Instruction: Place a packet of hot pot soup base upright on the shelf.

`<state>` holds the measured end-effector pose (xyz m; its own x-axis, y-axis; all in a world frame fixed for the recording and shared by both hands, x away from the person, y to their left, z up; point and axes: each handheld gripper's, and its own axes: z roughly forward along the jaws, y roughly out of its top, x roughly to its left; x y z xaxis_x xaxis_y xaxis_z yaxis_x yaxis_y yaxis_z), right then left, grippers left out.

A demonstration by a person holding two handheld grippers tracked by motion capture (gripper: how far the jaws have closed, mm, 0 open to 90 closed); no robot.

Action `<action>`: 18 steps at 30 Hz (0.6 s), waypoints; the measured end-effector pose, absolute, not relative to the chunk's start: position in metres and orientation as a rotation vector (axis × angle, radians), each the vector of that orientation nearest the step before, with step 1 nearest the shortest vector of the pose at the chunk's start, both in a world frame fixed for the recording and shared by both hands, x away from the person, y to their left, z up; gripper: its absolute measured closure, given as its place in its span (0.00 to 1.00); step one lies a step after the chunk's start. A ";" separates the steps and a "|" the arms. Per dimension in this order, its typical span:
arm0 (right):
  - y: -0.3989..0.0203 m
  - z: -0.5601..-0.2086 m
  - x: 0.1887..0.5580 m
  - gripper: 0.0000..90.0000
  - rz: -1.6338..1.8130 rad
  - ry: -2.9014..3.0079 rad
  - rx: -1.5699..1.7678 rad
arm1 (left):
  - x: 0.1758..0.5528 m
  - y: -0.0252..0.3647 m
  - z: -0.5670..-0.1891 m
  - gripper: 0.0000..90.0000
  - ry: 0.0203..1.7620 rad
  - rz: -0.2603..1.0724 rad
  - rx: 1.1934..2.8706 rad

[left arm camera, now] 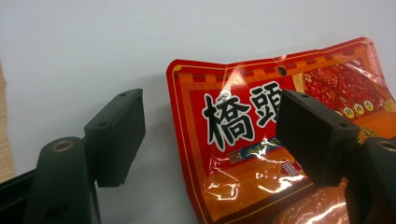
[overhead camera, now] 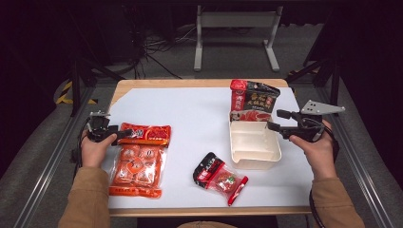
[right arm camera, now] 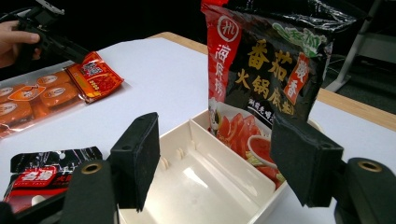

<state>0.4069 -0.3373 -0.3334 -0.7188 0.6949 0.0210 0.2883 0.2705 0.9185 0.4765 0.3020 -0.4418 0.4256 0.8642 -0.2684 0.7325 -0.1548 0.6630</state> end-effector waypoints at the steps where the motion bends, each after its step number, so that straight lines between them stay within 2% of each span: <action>1: -0.337 -0.334 0.407 0.37 1.441 2.158 0.895 | 0.477 0.301 -0.443 0.28 1.352 0.219 1.926; 12: -0.338 -0.333 0.406 0.37 1.440 2.158 0.892 | 0.480 0.296 -0.448 0.31 1.282 0.141 1.960; 18: -0.338 -0.333 0.406 0.37 1.439 2.162 0.883 | 0.479 0.297 -0.449 0.38 1.246 0.077 1.926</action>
